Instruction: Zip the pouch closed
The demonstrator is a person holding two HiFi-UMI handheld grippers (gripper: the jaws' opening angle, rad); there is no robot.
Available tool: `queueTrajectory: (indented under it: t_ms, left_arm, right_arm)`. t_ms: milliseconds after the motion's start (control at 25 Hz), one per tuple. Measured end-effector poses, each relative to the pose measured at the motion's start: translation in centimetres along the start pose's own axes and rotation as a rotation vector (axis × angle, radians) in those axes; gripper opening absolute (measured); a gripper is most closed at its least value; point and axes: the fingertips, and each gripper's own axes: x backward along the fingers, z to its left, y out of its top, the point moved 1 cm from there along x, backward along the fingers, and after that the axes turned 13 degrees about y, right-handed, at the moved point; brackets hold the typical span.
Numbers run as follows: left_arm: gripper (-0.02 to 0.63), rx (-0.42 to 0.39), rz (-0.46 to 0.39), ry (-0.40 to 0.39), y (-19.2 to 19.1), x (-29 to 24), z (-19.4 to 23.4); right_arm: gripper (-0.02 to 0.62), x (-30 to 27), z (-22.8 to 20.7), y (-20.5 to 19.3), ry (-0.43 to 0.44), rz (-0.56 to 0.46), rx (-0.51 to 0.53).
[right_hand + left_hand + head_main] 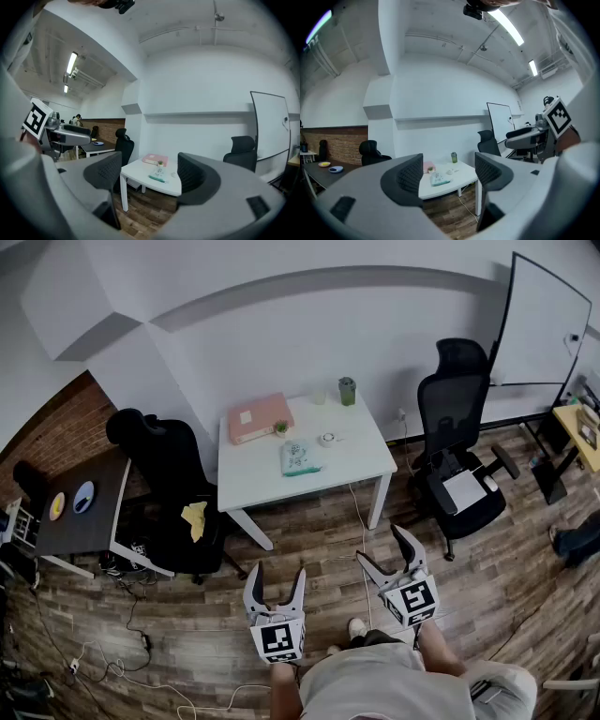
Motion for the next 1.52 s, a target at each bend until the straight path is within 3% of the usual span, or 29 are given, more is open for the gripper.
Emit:
queueTrajectory:
  t_ms: [240,720,1520]
  left_arm:
    - [0.341,-0.016,-0.027,-0.004,1.5,-2.7,-1.9]
    - [0.336,-0.013,-0.016,0.028,1.5,-5.4,-3.7]
    - [0.331,-0.001,-0.016,0.02,0.3,-15.8,0.3]
  right_arm:
    - [0.402,-0.6,-2.1,-0.3,0.031,-0.035,-0.044]
    - [0.402,-2.2,-5.8,-0.6,0.066,-0.033,-0.027]
    - [0.391,-12.0,-10.4,-0.6,0.046,0.005,-0.012]
